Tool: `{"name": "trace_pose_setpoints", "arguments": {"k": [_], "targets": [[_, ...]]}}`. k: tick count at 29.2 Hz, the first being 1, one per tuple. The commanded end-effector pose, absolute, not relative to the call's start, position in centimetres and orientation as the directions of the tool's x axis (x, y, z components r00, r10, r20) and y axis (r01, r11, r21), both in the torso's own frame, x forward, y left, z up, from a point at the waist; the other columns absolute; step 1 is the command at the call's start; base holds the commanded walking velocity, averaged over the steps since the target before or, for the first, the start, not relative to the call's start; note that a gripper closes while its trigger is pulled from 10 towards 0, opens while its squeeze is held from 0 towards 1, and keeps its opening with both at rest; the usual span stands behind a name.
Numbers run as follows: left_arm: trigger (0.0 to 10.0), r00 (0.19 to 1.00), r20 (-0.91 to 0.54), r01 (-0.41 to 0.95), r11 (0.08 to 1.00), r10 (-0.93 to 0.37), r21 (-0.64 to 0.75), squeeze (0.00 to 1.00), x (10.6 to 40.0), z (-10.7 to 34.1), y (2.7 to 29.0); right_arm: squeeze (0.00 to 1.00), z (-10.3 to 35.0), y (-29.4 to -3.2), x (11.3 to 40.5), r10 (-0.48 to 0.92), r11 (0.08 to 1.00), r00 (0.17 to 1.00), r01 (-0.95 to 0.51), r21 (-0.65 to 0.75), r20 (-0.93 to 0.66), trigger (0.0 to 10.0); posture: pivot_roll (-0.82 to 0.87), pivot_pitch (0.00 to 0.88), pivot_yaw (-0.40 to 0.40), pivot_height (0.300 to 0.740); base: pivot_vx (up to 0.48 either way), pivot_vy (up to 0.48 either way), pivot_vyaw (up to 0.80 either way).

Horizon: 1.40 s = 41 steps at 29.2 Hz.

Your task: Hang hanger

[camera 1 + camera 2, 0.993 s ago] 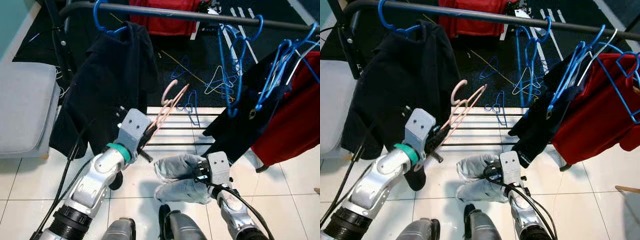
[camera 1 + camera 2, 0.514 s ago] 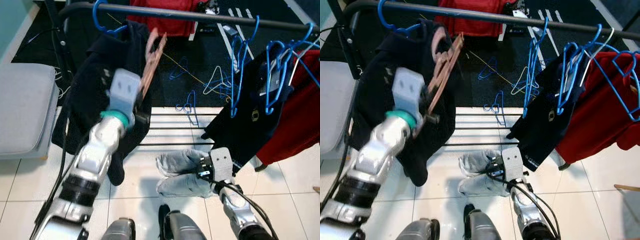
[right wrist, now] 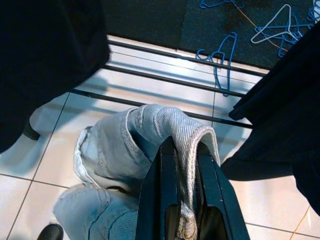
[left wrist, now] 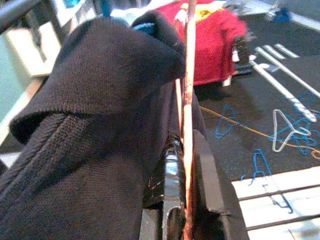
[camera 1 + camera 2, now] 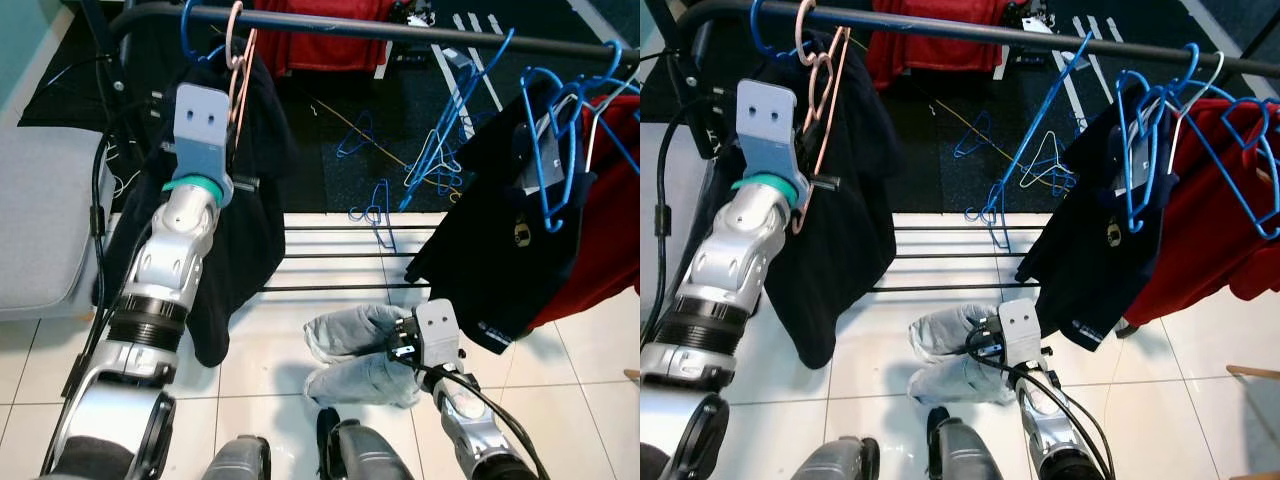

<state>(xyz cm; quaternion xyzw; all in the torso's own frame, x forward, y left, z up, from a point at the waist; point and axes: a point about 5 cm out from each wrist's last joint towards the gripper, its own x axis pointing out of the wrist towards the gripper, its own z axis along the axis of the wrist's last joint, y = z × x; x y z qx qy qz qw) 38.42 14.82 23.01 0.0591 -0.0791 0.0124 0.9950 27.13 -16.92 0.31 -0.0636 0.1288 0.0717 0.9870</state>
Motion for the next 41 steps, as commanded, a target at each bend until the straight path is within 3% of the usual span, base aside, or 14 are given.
{"name": "trace_pose_setpoints", "arguments": {"k": [1,4,8,12,13,15,16,20,21,41], "targets": [[10.0,0.992,0.122,-0.038,0.994,0.025,0.102,0.0,38.6,22.2,14.6,0.0,0.1,-17.2,26.9,0.116,0.981,0.956,-0.152,-0.118,-0.268,10.0,-0.04,0.117,-0.013,0.74,0.0,0.0,0.0],[10.0,0.993,0.12,-0.023,0.994,0.011,0.106,0.0,38.9,22.3,14.1,0.0,0.2,-17.2,26.9,0.118,0.981,0.956,-0.154,-0.118,-0.267,10.0,-0.04,0.117,-0.013,0.74,0.0,0.0,0.0],[10.0,0.994,0.064,0.087,0.99,-0.094,0.112,0.0,39.5,22.3,11.5,0.0,0.1,-17.0,26.9,0.116,0.982,0.957,-0.152,-0.116,-0.267,10.0,-0.05,0.117,-0.004,0.74,0.0,0.0,0.0],[10.0,0.993,0.051,0.104,0.989,-0.11,0.109,0.0,39.6,22.1,11.1,0.0,0.1,-17.0,26.8,0.115,0.982,0.957,-0.151,-0.116,-0.268,10.0,-0.05,0.117,-0.004,0.74,0.0,0.0,0.0],[10.0,0.991,0.043,0.124,0.986,-0.129,0.11,0.3,39.5,21.9,10.8,0.0,0.0,-17.1,26.7,0.113,0.982,0.957,-0.149,-0.116,-0.268,10.0,-0.06,0.119,-0.001,0.74,0.0,0.0,0.0],[10.0,0.991,0.043,0.124,0.986,-0.129,0.11,0.3,39.5,21.9,10.8,0.0,0.0,-17.1,26.7,0.113,0.982,0.957,-0.149,-0.116,-0.268,10.0,-0.06,0.119,-0.001,0.74,0.0,0.0,0.0],[10.0,0.99,0.041,0.131,0.986,-0.136,0.108,1.0,39.5,21.7,10.6,0.0,0.0,-17.1,26.6,0.11,0.983,0.957,-0.146,-0.115,-0.269,10.0,-0.06,0.122,-0.002,0.74,0.0,0.0,0.0],[10.0,0.99,0.054,0.123,0.987,-0.129,0.108,1.0,39.5,21.9,10.6,0.0,-0.1,-17.1,26.6,0.11,0.983,0.956,-0.146,-0.115,-0.272,10.0,-0.06,0.122,-0.002,0.74,0.0,0.0,0.0],[10.0,0.99,0.062,0.122,0.987,-0.129,0.105,0.0,39.6,22.1,10.5,0.0,-0.1,-17.1,26.6,0.111,0.982,0.956,-0.147,-0.115,-0.273,10.0,-0.05,0.123,-0.005,0.74,0.0,0.0,0.0],[10.0,0.987,0.129,0.078,0.991,-0.092,0.112,0.0,40.9,25.4,8.0,0.0,-0.2,-16.9,26.5,0.113,0.982,0.955,-0.149,-0.114,-0.275,10.0,-0.06,0.123,0.005,0.74,0.0,0.0,0.0]]}}
